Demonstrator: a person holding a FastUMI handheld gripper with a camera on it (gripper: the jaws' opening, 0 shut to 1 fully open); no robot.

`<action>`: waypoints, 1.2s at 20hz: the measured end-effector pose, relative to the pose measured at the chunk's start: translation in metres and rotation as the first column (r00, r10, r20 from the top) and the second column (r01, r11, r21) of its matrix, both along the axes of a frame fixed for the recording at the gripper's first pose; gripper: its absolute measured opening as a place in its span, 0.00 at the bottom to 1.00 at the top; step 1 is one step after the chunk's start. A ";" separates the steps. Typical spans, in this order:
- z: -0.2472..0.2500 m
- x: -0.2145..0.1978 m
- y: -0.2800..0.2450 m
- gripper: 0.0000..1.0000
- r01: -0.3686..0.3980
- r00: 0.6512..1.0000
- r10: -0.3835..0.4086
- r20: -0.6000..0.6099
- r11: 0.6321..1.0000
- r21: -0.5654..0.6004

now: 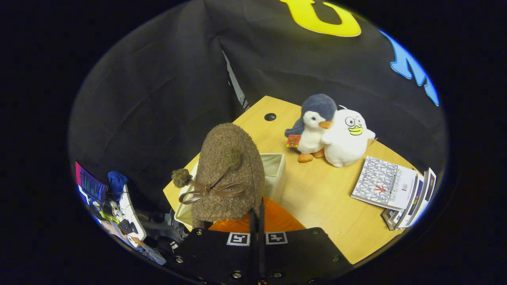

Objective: Open the storage box then place both shoes into the box .Put the left shoe in first, then the right shoe, with the right side of both shoes facing outward in a uniform manner.

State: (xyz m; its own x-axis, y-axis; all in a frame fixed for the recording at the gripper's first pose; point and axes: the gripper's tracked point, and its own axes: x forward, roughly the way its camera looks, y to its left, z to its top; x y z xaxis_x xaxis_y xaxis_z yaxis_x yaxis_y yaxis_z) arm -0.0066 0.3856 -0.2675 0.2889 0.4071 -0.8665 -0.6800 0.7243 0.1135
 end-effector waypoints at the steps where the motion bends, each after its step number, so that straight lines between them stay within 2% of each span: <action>1: -0.010 0.000 0.008 0.00 -0.017 1.000 0.017 0.000 1.000 -0.022; 7: -0.080 -0.011 0.039 0.01 -0.085 0.996 0.082 -0.025 0.981 -0.173; 12: -0.137 -0.014 0.047 0.00 -0.115 0.993 0.103 -0.057 0.954 -0.279; 18: -0.150 -0.007 0.056 0.01 -0.098 0.995 0.099 -0.014 0.937 -0.334; 20: -0.152 -0.008 0.059 0.01 -0.102 0.995 0.098 -0.028 0.943 -0.316; 24: -0.129 -0.011 0.051 0.20 -0.081 0.997 0.081 -0.011 0.960 -0.269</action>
